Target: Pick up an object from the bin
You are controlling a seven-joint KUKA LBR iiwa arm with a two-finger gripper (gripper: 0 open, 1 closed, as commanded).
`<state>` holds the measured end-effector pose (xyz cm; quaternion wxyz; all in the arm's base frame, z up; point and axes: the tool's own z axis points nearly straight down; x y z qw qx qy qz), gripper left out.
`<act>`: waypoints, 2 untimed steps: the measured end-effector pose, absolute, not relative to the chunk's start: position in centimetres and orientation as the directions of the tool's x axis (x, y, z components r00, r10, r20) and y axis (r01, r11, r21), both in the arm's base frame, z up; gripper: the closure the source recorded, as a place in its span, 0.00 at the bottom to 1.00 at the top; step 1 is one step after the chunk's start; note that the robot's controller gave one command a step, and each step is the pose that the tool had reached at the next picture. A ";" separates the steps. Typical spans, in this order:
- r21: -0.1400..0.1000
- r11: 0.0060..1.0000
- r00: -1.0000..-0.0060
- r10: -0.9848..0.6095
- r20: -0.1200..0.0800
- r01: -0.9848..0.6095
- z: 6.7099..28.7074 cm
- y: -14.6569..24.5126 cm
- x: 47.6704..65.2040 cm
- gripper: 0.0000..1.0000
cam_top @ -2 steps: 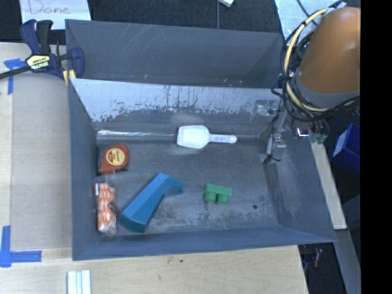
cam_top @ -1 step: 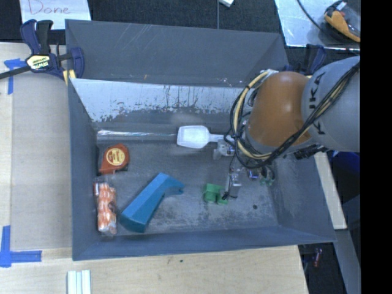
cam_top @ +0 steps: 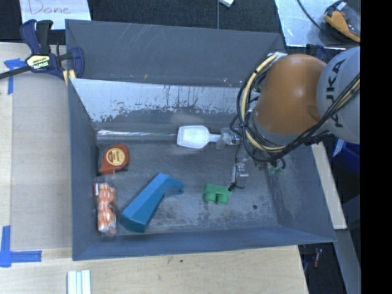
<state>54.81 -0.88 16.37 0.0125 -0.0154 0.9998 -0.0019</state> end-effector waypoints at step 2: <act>-0.001 0.993 -0.993 0.114 -0.023 0.115 7.0 -1.1 52.7 0.00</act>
Offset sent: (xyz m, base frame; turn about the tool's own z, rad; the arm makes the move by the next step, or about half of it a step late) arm -0.0215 -0.0016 -0.0937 0.1460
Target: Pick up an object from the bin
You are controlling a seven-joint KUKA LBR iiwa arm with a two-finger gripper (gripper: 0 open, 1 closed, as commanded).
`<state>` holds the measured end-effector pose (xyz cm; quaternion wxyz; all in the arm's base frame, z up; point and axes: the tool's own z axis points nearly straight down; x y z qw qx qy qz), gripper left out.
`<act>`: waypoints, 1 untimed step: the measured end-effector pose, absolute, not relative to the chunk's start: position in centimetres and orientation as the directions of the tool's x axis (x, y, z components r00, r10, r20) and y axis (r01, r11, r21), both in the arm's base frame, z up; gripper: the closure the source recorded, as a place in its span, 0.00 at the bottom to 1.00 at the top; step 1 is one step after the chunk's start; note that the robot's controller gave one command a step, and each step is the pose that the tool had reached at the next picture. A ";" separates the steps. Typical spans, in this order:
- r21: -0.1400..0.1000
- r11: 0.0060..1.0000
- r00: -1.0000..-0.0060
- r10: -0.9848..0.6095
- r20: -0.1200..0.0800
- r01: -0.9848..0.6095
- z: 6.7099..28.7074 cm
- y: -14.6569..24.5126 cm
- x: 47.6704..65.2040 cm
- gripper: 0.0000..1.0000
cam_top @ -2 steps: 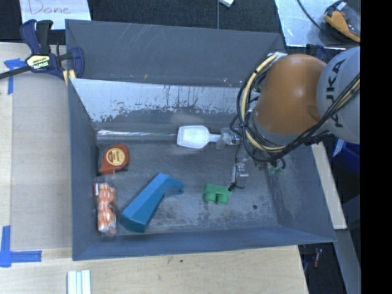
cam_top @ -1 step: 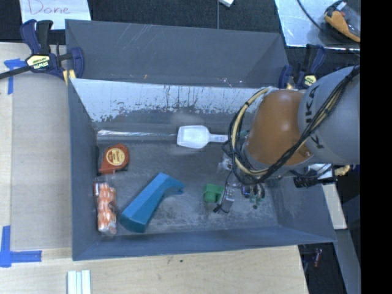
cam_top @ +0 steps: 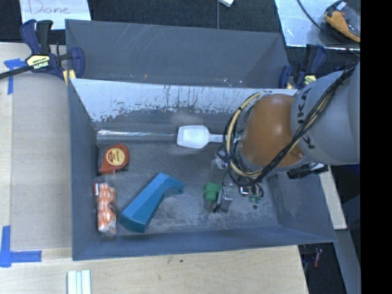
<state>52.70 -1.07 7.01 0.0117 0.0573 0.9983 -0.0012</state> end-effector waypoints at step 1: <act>0.000 0.964 -0.964 0.264 0.000 0.264 7.0 0.1 50.2 1.00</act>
Offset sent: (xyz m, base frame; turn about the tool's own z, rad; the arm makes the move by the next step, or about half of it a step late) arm 0.0000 0.0000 0.0000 0.0000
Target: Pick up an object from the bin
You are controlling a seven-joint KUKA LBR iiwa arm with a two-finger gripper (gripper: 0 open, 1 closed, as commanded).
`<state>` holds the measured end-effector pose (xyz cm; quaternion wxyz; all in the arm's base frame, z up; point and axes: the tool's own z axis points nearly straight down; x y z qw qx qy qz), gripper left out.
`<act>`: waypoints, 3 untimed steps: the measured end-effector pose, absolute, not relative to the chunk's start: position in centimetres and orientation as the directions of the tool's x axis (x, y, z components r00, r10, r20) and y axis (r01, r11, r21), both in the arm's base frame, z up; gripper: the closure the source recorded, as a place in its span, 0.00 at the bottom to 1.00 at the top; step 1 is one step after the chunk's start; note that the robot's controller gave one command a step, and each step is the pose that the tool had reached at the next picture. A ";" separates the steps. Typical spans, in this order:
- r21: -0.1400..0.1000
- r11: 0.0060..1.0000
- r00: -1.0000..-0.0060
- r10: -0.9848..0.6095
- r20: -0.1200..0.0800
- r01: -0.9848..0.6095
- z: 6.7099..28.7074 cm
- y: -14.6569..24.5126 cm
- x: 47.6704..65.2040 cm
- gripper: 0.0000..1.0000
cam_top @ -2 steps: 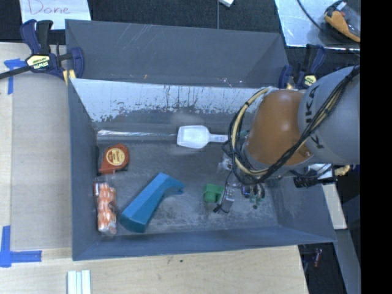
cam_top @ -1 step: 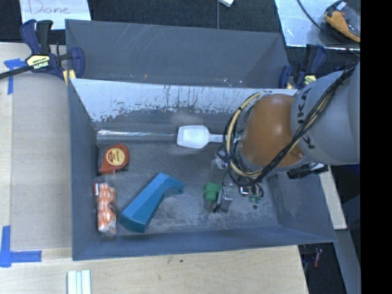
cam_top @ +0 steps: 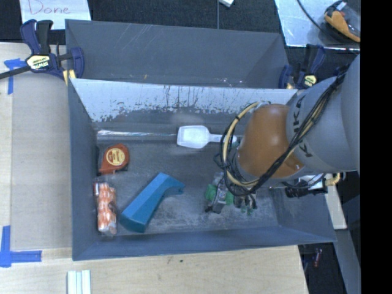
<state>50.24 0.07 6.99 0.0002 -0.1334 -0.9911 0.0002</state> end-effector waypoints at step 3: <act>-0.001 0.965 -0.965 0.263 0.002 0.263 13.1 0.0 50.2 1.00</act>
Offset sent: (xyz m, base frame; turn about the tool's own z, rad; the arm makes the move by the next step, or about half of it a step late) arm 0.0000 -0.0001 0.1236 0.0001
